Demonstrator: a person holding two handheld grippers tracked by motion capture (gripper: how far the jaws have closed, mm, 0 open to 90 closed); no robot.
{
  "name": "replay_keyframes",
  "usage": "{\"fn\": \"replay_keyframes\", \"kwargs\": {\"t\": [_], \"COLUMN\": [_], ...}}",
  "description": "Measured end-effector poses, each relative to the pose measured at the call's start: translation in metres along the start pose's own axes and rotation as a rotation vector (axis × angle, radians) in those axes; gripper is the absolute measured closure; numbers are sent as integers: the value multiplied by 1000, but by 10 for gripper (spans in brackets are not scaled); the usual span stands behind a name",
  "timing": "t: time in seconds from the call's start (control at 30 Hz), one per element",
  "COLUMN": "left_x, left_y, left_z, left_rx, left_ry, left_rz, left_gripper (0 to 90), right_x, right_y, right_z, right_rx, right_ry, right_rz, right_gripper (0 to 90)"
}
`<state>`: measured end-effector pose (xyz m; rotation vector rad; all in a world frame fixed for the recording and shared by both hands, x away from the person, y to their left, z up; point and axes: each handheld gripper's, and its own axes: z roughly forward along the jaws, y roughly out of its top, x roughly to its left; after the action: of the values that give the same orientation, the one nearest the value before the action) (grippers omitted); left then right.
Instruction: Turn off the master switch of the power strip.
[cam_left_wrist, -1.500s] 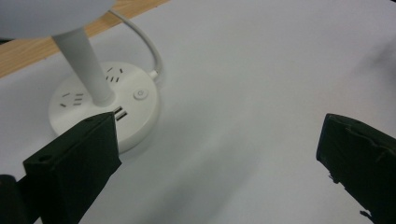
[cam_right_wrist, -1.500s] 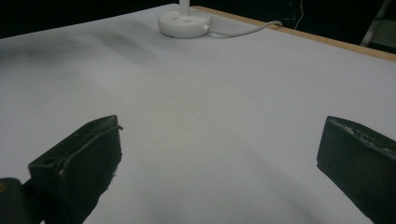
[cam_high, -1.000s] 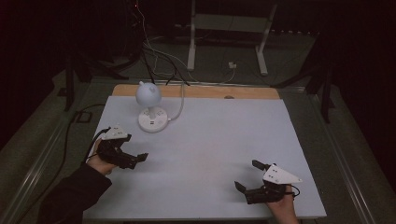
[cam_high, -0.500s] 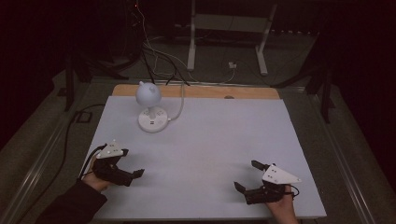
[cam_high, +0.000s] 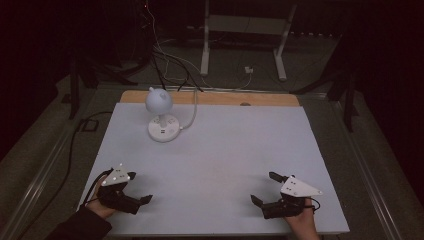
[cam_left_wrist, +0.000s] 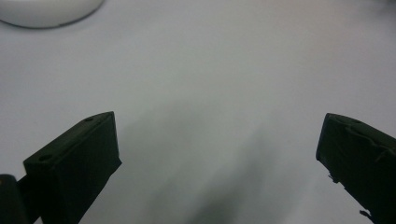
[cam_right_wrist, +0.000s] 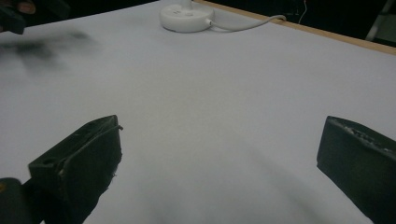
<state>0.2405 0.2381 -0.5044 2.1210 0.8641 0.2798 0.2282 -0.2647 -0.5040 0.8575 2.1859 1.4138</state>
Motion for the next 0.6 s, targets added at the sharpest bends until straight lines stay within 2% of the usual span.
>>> {"fn": "replay_keyframes", "kwargs": {"t": [0.23,0.3,0.37,0.5,0.6], "left_x": [1,0,0,0,0], "left_y": [-16,-20,-23,-24,-25], "left_z": [-5,-5,-5,-5,-3], "left_rx": [-6,1,19,2,18], "left_ry": [29,51,74,74,79], "left_rz": [3,3,22,27,36], "left_gripper": [0,0,0,0,0], "right_x": [1,1,1,1,1], "right_y": [0,0,0,0,-1], "right_z": [1,1,1,1,1], "right_rx": [8,9,9,10,12], "right_ry": [1,0,-1,2,5], "right_rz": [-4,-7,-8,-10,-10], "right_gripper": [0,0,0,0,0]}}
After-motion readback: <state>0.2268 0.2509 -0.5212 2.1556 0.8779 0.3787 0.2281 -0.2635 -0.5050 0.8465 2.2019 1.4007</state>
